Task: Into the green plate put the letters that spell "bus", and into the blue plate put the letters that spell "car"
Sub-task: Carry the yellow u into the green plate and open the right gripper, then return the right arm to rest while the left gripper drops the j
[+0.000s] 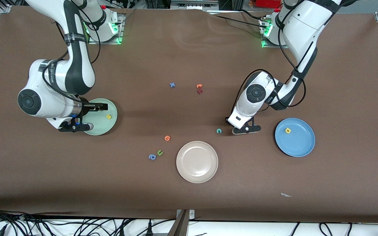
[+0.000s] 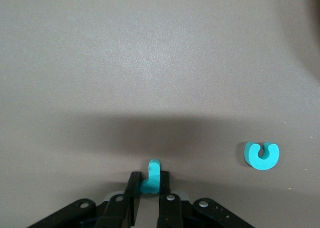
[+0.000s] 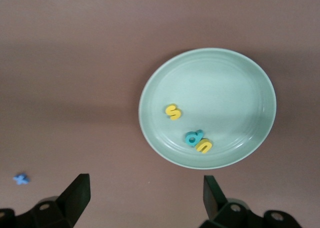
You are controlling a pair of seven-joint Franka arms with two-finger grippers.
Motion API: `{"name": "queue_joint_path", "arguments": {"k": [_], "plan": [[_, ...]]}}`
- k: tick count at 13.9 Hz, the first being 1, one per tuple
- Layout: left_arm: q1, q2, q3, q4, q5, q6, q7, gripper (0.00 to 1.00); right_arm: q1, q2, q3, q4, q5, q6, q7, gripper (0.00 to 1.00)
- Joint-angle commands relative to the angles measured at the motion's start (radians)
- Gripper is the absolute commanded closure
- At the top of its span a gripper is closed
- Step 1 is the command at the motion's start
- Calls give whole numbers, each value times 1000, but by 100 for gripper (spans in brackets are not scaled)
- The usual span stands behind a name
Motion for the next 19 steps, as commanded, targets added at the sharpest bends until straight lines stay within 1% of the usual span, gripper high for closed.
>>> {"name": "queue_joint_path", "arguments": {"k": [1,2,3,5,7,8,9,10,11,13,14,15,16,17,18,19], "plan": [[1,33,2,52,48,-4,-20,86,-5,-10,-31,88,0,-56,11,0],[4,30,0,81,48,-59,-4,86,-5,-11,-37,109,0,-59,9,0],[9,30,0,136,48,-142,15,87,-5,-23,-61,122,0,-87,6,0],[30,24,-1,204,46,-269,73,87,-5,-45,-77,198,-4,-192,8,0],[91,17,-1,224,46,-317,182,87,-5,-45,-89,261,-6,-289,11,0],[127,15,-1,224,46,-320,246,87,-4,-60,-80,264,-33,-292,15,0],[167,13,-1,224,48,-322,307,87,-14,-97,-54,251,-81,-283,26,0],[208,6,0,223,48,-322,382,87,-43,-130,-5,219,-124,-262,29,0],[252,1,0,224,48,-322,450,87,-91,-163,71,191,-167,-250,47,0],[326,-10,0,223,48,-323,561,87,-200,-233,249,128,-271,-201,132,0],[358,-11,-1,223,48,-323,601,87,-247,-262,324,95,-326,-178,165,0],[378,-10,-1,221,48,-323,628,86,-319,-293,404,56,-365,-153,193,0],[394,-7,-1,214,48,-323,656,77,-424,-333,506,4,-382,-109,205,0],[399,-2,0,212,48,-322,671,37,-541,-389,621,-68,-395,-34,210,0],[393,-2,0,214,48,-323,669,0,-661,-437,724,-108,-409,11,216,0],[385,-5,-7,220,46,-323,655,0,-762,-477,795,-105,-409,-1,209,0]]}}
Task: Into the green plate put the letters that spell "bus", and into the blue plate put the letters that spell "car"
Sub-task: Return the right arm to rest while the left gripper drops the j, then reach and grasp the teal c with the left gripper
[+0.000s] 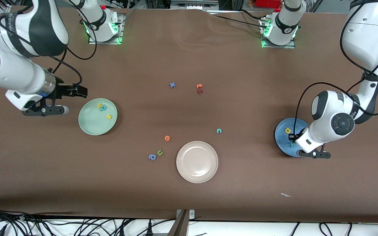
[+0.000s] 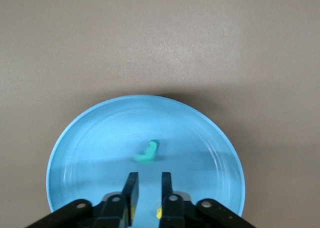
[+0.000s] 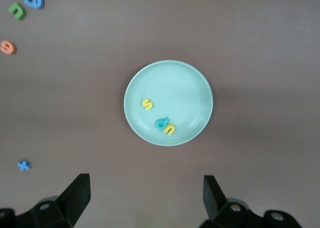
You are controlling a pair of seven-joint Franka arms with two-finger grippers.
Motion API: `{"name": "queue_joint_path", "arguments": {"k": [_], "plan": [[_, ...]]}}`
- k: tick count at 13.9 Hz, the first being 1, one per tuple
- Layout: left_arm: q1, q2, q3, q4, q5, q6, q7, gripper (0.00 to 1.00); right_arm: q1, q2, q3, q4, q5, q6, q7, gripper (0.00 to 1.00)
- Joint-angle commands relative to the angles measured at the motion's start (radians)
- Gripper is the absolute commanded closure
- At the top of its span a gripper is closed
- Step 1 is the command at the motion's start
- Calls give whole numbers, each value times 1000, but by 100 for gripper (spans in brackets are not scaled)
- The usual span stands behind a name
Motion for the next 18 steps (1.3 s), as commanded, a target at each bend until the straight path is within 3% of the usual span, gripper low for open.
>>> {"name": "queue_joint_path", "arguments": {"k": [1,3,8,11,16,18], "plan": [[-12,-11,-30,5,25,-15,-31,0,-239,-195,166,-91,-19,6,2,0],[-61,-8,-93,7,24,-15,-204,0,-265,-226,162,-41,-23,-81,-2,0],[-290,18,-101,9,-5,0,-600,0,-258,-172,137,33,-26,-89,-4,0],[-374,34,-99,-17,-52,125,-711,0,-190,-168,45,30,-18,-86,-9,0],[-457,84,-81,-22,-39,248,-817,0,-185,-149,48,33,-29,-88,-5,0],[-462,100,-78,-13,9,250,-849,6,-185,-148,51,33,-30,-86,-9,0]]}}
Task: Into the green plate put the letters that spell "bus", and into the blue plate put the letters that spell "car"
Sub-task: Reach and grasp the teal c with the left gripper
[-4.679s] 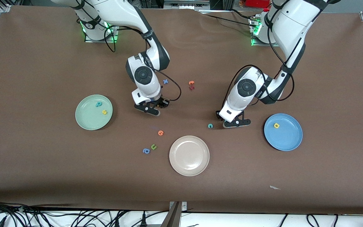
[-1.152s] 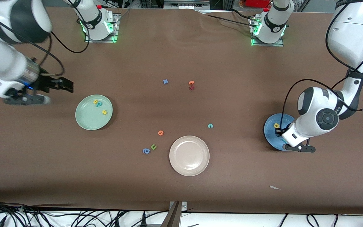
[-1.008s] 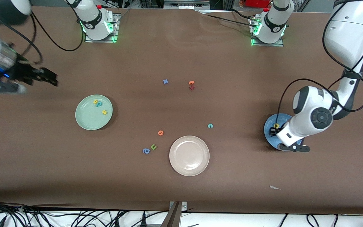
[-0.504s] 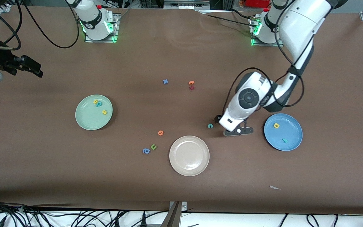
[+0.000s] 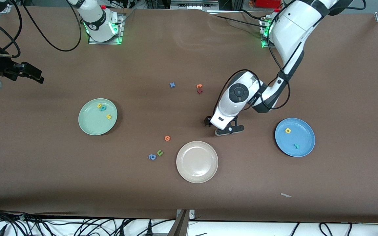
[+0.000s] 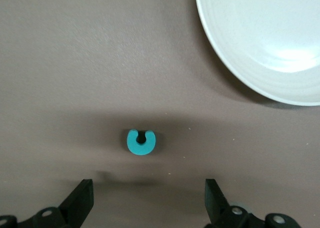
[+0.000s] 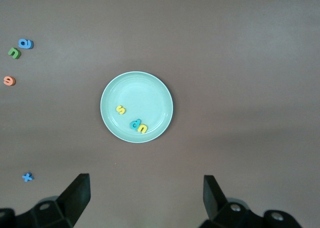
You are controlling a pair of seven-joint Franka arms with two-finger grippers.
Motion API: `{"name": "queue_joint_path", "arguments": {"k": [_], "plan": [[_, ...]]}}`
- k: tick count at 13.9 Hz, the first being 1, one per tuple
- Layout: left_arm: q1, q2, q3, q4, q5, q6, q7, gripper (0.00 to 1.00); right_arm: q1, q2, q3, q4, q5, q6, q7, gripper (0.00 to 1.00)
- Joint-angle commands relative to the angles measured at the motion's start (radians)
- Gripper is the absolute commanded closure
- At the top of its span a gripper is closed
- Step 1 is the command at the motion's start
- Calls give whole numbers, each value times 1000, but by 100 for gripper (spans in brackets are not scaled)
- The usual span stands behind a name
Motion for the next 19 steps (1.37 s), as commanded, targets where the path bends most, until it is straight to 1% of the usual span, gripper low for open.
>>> {"name": "queue_joint_path", "arguments": {"k": [1,2,4,5,7,8,10,12,13,17,19], "plan": [[-19,20,18,17,66,13,-51,7,14,15,-7,30,-17,-5,-4,0],[-19,26,18,20,89,13,-56,11,14,15,-6,28,-15,-1,-4,0],[-19,31,20,28,96,13,-52,18,15,15,-6,27,-14,-8,-10,0],[-19,37,20,37,108,11,-52,18,15,15,-6,27,-17,-8,-12,0],[-21,57,20,49,122,11,-53,24,12,17,-9,27,-8,-2,-12,0],[-21,66,20,67,123,5,-53,29,12,18,-9,27,-6,-8,-14,0],[-27,77,26,80,123,4,-53,33,15,18,-6,28,-8,-8,-11,0],[-57,79,59,89,123,2,-55,36,15,17,-7,27,-6,-11,-14,0],[-65,79,69,91,123,2,-55,40,17,18,-7,28,-8,-10,-12,0],[-65,79,70,91,125,2,-53,45,17,18,-6,28,-8,-4,-12,0],[-65,79,70,91,125,2,-53,52,18,18,-6,28,-9,-2,-12,0]]}}
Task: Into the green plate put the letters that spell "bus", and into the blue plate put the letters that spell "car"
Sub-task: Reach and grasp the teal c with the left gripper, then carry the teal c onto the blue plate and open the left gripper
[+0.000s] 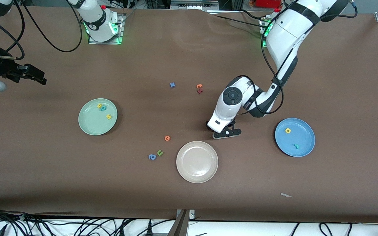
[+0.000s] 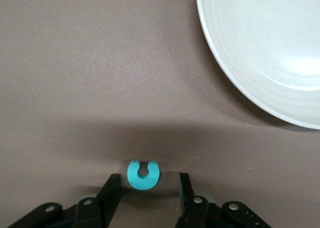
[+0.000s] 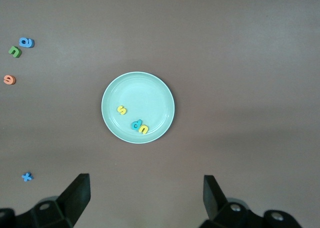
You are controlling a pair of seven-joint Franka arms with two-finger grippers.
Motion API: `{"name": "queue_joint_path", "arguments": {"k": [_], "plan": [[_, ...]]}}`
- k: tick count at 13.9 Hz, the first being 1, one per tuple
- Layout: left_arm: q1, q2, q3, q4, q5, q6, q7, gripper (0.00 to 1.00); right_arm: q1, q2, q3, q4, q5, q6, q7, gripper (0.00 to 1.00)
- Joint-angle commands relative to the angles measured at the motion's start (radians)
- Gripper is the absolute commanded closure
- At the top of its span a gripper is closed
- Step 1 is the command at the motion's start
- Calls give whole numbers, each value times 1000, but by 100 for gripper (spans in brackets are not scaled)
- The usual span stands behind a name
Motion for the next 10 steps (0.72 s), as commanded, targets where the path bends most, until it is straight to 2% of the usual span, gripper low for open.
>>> {"name": "queue_joint_path", "arguments": {"k": [1,4,10], "plan": [[-17,18,15,28,41,-7,-28,57,10,8,-7,22,-7,-4,-11,0],[-17,18,19,28,41,-7,-28,66,9,8,-9,22,-5,-8,-12,0],[-17,18,21,27,41,-7,-27,70,10,8,-7,22,-5,-7,-11,0]]}}
